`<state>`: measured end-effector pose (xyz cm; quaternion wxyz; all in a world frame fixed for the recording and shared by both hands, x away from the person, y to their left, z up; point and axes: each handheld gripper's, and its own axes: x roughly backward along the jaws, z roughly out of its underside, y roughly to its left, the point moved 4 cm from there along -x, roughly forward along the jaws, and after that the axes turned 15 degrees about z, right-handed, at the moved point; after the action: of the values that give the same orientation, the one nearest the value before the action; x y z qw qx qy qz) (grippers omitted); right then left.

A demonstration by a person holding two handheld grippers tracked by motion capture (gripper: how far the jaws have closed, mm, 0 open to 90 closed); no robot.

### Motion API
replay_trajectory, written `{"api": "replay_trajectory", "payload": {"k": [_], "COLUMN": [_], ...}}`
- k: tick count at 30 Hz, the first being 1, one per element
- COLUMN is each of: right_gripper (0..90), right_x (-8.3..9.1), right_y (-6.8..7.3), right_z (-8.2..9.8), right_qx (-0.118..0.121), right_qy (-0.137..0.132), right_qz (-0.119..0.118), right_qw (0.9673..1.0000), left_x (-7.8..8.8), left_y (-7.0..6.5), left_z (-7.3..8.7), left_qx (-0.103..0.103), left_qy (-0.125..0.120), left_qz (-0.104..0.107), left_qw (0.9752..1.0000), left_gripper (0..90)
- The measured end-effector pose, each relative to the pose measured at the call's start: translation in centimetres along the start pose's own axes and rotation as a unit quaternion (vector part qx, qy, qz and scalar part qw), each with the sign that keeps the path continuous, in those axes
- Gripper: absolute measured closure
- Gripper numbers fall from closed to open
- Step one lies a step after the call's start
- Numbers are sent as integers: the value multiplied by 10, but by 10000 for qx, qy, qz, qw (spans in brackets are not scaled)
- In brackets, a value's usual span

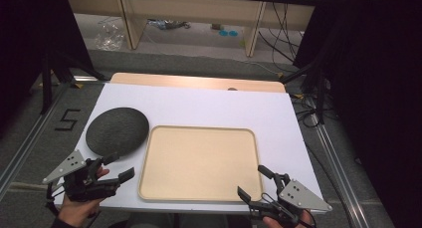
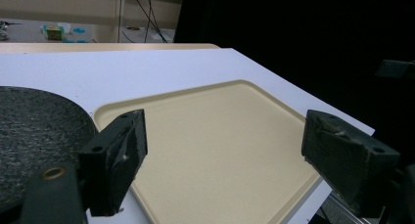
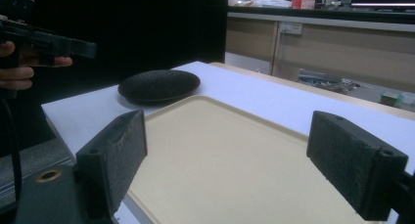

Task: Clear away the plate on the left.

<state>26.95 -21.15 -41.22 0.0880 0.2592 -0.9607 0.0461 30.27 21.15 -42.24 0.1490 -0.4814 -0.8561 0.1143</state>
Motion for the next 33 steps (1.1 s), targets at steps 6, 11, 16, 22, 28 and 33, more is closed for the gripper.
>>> {"api": "replay_trajectory", "payload": {"k": [6, 11, 16, 22, 28, 33], "right_gripper": [161, 160, 159, 159, 159, 159], "right_x": [0, 0, 0, 1, 1, 2], "right_y": [-1, -1, 0, 1, 1, 1], "right_z": [-1, 0, 0, -1, -2, -2], "right_qx": [-9, 6, 23, 18, 15, 53], "right_qy": [-56, -55, -63, -36, -75, -40], "right_qz": [67, 57, 39, -6, -101, -74], "right_qw": [10000, 10000, 10000, 10000, 9999, 10000], "left_x": [1, 2, 4, 7, 9, 8], "left_y": [3, 6, 11, 22, 30, 38], "left_z": [1, 0, 0, 0, 0, 0], "left_qx": [42, 74, 93, 226, 249, 335], "left_qy": [25, 22, 20, -56, -45, -40], "left_qz": [-43, -138, -222, -390, -550, -648], "left_qw": [10000, 9999, 9997, 9990, 9982, 9973], "left_gripper": [172, 172, 172, 172, 172, 171]}}
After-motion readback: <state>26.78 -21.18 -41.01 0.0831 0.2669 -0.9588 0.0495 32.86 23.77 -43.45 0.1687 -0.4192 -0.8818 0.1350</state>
